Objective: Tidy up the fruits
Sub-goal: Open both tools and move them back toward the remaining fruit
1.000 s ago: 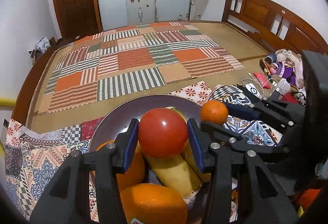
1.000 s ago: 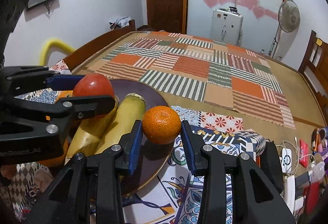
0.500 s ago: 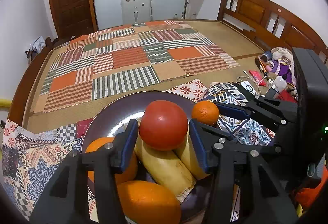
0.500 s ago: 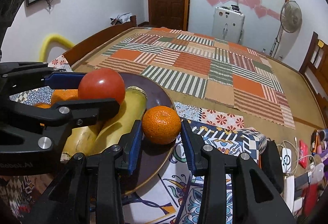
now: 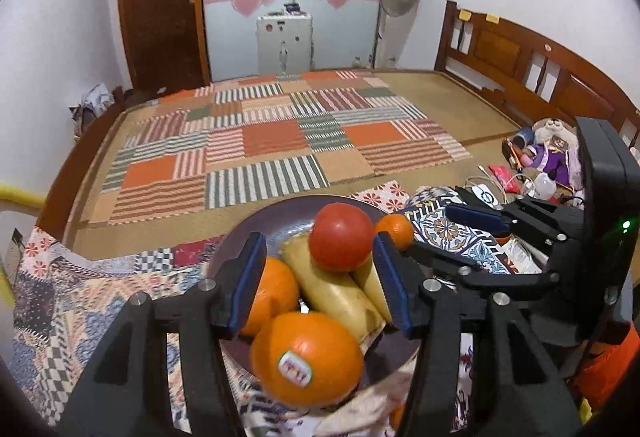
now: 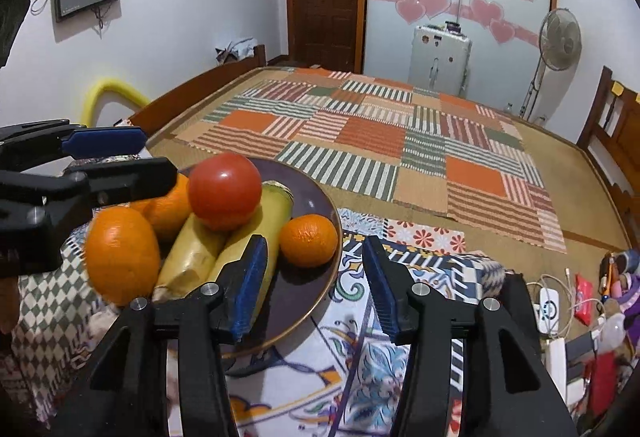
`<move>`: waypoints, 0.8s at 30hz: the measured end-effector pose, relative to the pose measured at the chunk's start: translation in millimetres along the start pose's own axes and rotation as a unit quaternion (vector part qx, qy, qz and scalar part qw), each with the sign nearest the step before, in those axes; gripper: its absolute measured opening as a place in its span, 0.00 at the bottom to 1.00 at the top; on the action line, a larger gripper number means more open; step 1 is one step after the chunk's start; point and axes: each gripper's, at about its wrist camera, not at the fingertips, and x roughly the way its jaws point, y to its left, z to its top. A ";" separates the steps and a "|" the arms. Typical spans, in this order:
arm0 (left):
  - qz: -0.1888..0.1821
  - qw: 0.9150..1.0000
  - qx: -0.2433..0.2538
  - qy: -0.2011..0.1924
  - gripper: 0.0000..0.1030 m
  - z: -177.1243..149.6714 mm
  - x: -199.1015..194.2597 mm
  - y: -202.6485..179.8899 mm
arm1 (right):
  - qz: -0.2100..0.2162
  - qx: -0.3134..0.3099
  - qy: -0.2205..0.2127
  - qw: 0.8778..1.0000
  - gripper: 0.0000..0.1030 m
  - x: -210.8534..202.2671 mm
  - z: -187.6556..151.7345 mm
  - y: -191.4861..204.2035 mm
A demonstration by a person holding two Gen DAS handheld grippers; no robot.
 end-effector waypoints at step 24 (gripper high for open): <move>0.012 1.000 -0.008 0.012 0.60 -98.8 -68.3 16.4 | 0.041 -0.017 -0.010 0.999 0.45 -52.9 -58.2 55.8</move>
